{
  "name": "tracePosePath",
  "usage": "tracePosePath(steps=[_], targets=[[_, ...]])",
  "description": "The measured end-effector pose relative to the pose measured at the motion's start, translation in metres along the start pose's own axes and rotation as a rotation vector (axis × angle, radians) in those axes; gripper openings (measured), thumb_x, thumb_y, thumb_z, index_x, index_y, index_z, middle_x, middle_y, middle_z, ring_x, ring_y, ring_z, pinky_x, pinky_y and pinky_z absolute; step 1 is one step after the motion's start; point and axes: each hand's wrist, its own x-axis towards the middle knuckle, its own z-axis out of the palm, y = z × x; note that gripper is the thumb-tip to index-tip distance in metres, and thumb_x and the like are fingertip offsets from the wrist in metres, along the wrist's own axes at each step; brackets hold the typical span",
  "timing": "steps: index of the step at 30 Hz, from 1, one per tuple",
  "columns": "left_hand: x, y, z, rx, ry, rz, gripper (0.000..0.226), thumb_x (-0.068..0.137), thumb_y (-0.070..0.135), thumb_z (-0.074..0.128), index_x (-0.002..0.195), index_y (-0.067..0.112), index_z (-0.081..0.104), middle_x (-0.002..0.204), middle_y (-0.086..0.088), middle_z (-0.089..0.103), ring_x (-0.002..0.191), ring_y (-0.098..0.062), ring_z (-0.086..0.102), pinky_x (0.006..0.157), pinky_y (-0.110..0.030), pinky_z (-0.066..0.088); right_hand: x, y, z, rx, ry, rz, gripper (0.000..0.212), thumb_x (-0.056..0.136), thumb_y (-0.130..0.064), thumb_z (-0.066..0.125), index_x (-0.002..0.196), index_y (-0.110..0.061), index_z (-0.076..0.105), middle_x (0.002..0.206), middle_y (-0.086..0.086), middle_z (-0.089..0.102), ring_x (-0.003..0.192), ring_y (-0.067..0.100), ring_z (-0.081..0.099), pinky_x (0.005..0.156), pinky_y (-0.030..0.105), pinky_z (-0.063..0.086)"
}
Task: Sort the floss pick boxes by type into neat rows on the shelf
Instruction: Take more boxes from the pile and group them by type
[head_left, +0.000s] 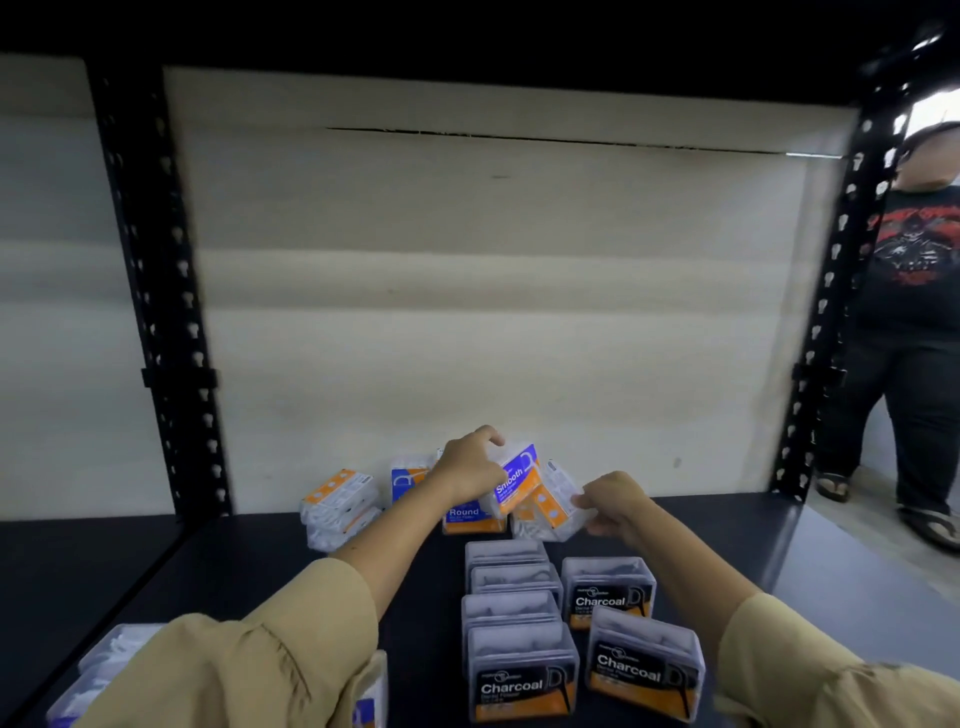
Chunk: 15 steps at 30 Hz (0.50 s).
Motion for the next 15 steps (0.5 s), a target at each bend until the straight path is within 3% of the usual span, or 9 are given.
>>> tracePosePath(steps=[3,7,9,11,15], targets=[[-0.011,-0.008,-0.013,-0.024,0.020,-0.018,0.047,0.087,0.015,0.062,0.132,0.018,0.046,0.134,-0.010,0.053,0.117,-0.021,0.055,0.079,-0.026,0.050,-0.013,-0.004,-0.001,0.031,0.002,-0.049,0.011,0.090,-0.002,0.055,0.081,-0.001,0.048,0.068,0.010,0.051,0.052,0.020,0.049,0.048,0.026,0.046],[-0.029,-0.022,-0.034,-0.041,0.039,-0.041,0.052,0.085,0.013,0.065,0.134,0.016,0.048,0.135,-0.009,0.053,0.117,-0.022,0.056,0.076,-0.025,0.051,-0.028,-0.011,0.002,0.043,-0.019,-0.153,0.018,0.086,0.004,0.054,0.073,-0.007,0.052,0.074,0.010,0.052,0.058,0.018,0.050,0.057,0.026,0.046],[-0.038,-0.031,-0.044,-0.032,0.040,-0.059,0.052,0.082,0.011,0.066,0.132,0.015,0.051,0.133,-0.009,0.056,0.114,-0.023,0.059,0.085,-0.030,0.051,-0.034,-0.016,0.007,0.061,-0.023,-0.178,0.011,0.085,0.005,0.056,0.089,-0.004,0.061,0.085,0.012,0.057,0.065,0.019,0.054,0.059,0.027,0.048],[-0.048,-0.043,-0.052,-0.035,0.029,-0.085,0.050,0.080,0.007,0.066,0.129,0.013,0.054,0.130,-0.009,0.059,0.108,-0.023,0.062,0.087,-0.033,0.052,-0.040,-0.020,0.015,0.039,-0.035,-0.190,0.033,0.084,0.004,0.058,0.117,0.001,0.059,0.096,0.013,0.057,0.075,0.022,0.056,0.057,0.027,0.050],[-0.068,-0.069,-0.059,0.018,-0.020,-0.126,0.046,0.080,0.002,0.065,0.124,0.012,0.060,0.124,-0.008,0.063,0.104,-0.017,0.059,0.086,-0.029,0.050,-0.055,-0.028,0.033,0.016,-0.083,-0.244,0.045,0.083,0.005,0.061,0.126,-0.002,0.052,0.113,0.013,0.056,0.089,0.024,0.055,0.052,0.024,0.047]])
